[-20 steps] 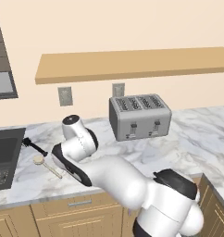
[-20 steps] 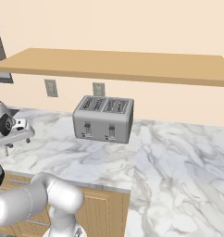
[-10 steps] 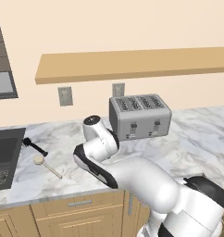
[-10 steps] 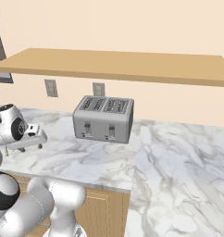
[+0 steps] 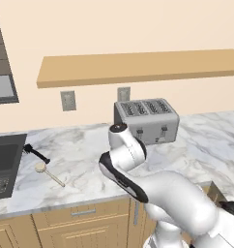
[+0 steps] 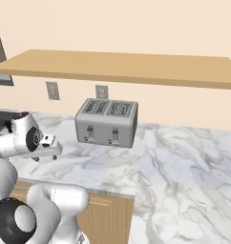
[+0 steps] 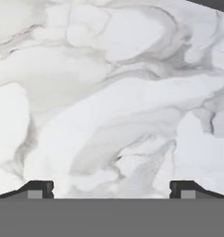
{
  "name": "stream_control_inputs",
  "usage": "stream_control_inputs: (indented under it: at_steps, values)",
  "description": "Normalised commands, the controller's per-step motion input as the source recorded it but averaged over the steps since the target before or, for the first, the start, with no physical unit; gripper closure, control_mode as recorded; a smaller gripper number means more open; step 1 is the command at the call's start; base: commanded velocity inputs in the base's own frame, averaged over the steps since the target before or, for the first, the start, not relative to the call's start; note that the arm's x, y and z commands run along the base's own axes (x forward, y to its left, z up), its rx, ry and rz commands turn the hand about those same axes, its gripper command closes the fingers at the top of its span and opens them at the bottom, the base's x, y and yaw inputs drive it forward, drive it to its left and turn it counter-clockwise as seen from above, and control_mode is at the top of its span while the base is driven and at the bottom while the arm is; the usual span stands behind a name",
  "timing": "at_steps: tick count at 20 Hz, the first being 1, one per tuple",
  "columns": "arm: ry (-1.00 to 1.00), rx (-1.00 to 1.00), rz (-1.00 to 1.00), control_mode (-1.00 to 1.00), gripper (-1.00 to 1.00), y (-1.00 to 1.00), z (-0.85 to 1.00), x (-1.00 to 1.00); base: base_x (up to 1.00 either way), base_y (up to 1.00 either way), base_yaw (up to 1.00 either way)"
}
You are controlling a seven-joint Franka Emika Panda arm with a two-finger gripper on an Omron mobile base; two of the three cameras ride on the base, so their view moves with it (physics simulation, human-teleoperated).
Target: Locate and retrieve the dish brush and dish brush from the cabinet. Place them next to the sink.
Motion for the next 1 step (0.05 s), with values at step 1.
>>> stream_control_inputs:
  at_steps: [1]
  values:
    - [-0.02,0.0,-0.12,-1.0,-1.0,-0.58,0.0,-0.18,0.0,0.0,0.0]
